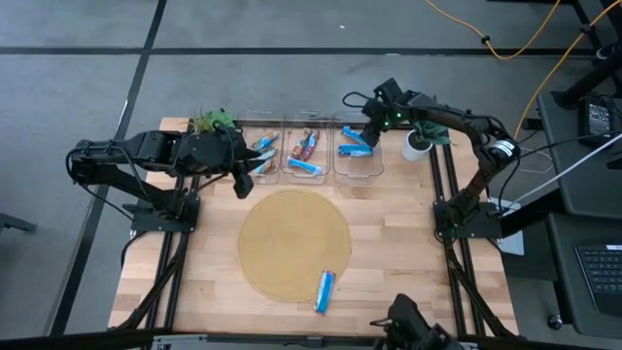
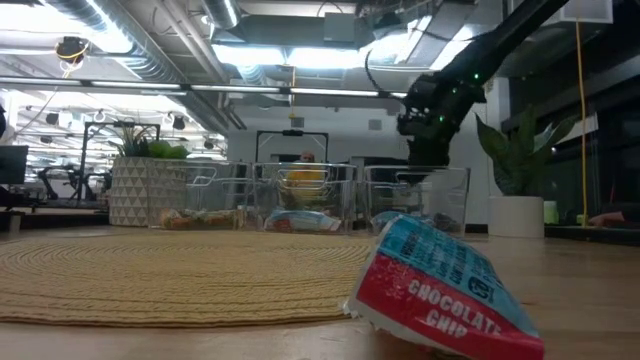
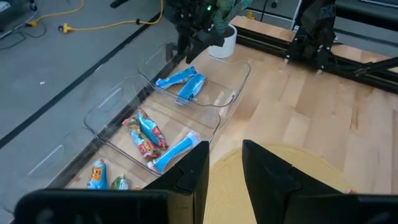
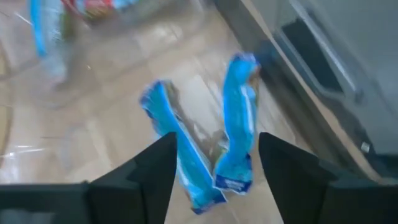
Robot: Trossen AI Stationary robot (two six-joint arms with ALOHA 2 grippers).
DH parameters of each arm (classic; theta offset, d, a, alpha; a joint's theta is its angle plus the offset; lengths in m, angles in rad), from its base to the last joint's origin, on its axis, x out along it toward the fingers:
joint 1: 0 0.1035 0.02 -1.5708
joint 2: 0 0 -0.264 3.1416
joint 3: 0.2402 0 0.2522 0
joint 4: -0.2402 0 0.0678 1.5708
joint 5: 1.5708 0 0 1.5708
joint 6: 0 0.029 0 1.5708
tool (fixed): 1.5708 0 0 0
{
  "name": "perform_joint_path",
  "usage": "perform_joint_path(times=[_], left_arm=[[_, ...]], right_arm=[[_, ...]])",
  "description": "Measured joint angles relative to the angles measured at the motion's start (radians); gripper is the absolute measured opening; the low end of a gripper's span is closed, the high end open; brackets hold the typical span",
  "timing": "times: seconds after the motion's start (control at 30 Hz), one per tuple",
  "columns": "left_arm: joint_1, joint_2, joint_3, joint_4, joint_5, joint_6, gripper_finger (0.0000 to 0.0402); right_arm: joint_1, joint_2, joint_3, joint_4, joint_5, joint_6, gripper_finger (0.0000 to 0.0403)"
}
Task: Pick and place Granola Bars by type
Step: Put the red granola bar into the middle transparent bin
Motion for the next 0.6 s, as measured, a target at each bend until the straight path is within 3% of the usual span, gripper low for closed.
perform_joint_path(times=[0.33,0.6], left_arm=[[0.0,0.0,0.0,-0.014,0.023,-0.031,0.0088],[0.0,0.0,0.0,-0.064,-0.008,-0.043,0.0088]], right_arm=[[0.092,-0.106,0.0,-0.028,-0.005,-0.02,0.0214],[0.244,-0.206,0.0,-0.084,-0.037,-0.093,0.021]])
